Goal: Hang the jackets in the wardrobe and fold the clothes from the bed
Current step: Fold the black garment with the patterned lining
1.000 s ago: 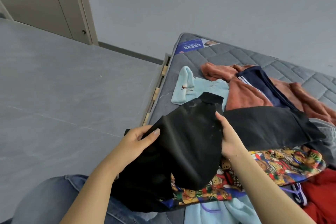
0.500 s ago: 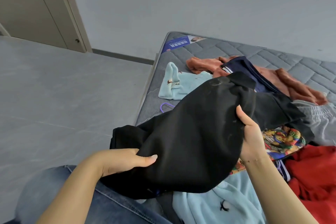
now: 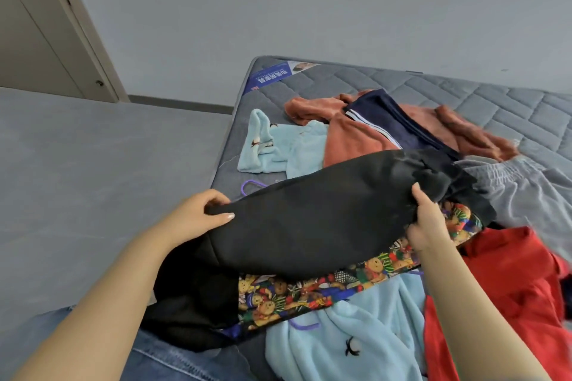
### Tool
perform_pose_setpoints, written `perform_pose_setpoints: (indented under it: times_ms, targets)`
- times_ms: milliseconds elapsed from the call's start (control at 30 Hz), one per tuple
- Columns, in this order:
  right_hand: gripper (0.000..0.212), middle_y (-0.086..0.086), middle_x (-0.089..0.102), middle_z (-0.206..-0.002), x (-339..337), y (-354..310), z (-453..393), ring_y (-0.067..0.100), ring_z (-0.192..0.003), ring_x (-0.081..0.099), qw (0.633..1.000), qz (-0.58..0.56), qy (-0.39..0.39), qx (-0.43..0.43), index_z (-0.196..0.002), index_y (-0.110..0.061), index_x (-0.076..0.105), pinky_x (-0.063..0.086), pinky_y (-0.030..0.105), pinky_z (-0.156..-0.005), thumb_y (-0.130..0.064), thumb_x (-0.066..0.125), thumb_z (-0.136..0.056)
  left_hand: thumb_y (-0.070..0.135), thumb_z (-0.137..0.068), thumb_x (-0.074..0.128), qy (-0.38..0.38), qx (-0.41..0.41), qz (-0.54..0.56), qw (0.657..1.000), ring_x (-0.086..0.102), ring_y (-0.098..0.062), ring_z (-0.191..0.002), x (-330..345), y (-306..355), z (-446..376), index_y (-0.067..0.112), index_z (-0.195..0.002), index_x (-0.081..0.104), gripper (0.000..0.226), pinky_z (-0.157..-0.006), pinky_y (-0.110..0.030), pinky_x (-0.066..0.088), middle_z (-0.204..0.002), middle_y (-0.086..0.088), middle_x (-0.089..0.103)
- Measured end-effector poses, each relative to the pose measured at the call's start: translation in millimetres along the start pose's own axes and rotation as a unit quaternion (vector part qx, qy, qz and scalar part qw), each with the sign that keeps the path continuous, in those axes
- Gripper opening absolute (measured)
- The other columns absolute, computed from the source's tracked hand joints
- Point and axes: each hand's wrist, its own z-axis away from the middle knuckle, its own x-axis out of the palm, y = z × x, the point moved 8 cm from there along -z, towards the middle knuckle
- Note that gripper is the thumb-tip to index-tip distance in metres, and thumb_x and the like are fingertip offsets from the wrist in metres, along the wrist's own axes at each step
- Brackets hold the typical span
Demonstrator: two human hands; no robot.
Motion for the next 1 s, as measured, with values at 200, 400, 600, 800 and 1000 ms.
perform_pose_setpoints:
  times_ms: [200, 400, 600, 800, 1000]
  targets:
    - [0.067, 0.011, 0.037, -0.149, -22.1, -1.3, 33.1, 0.024, -0.133, 0.041, 0.94, 0.239, 0.142, -0.198, -0.143, -0.01, 0.037, 0.036, 0.039, -0.112, -0.005, 0.067, -0.084, 0.047, -0.069, 0.079, -0.056, -0.09, 0.07, 0.992, 0.058, 0.009, -0.098, -7.9, -74.8, 20.2, 0.045, -0.104, 0.06, 0.04, -0.075, -0.01, 0.043, -0.107, 0.025, 0.064]
    - [0.044, -0.002, 0.033, -0.156, 85.9, 51.6, 83.4, 0.012, -0.149, 0.014, 0.757, 0.534, -0.15, -0.346, -0.138, -0.019, 0.054, 0.008, 0.036, -0.122, -0.011, 0.059, -0.095, 0.014, -0.074, 0.083, -0.042, -0.024, 0.017, 0.999, 0.052, 0.006, -0.109, -25.9, -107.6, 35.2, 0.049, -0.105, 0.058, 0.053, -0.088, -0.007, 0.035, -0.116, 0.03, 0.056]
    - [0.055, -0.004, 0.007, -0.164, 124.6, 106.4, 52.6, 0.016, -0.151, -0.003, 0.533, 0.76, -0.176, -0.327, -0.156, -0.029, 0.018, -0.007, 0.039, -0.122, -0.045, 0.026, -0.104, 0.021, -0.076, 0.082, 0.011, 0.123, -0.133, 0.983, 0.058, 0.001, -0.103, -46.1, -84.0, 42.7, 0.028, -0.088, 0.077, 0.015, -0.095, -0.024, 0.041, -0.099, 0.025, 0.067]
    - [0.059, -0.005, 0.004, -0.165, 125.1, 115.4, 44.2, 0.015, -0.151, -0.004, 0.506, 0.782, -0.158, -0.327, -0.157, -0.029, 0.01, -0.004, 0.041, -0.122, -0.048, 0.02, -0.102, 0.053, -0.081, 0.068, -0.134, 0.023, -0.283, 0.95, 0.045, -0.005, -0.054, -47.6, -103.4, 48.8, 0.022, -0.064, 0.048, 0.041, -0.062, -0.024, 0.034, -0.056, 0.014, 0.049]
    - [0.057, -0.003, 0.006, -0.165, 128.8, 115.0, 44.6, 0.017, -0.152, -0.003, 0.509, 0.784, -0.169, -0.315, -0.156, -0.027, 0.016, -0.006, 0.042, -0.121, -0.046, 0.024, -0.103, 0.047, -0.104, 0.026, -0.107, -0.137, 0.0, 0.985, 0.058, -0.009, -0.064, -42.2, -138.1, 30.2, 0.03, -0.108, 0.063, 0.042, -0.096, -0.034, 0.043, -0.084, 0.002, 0.072]
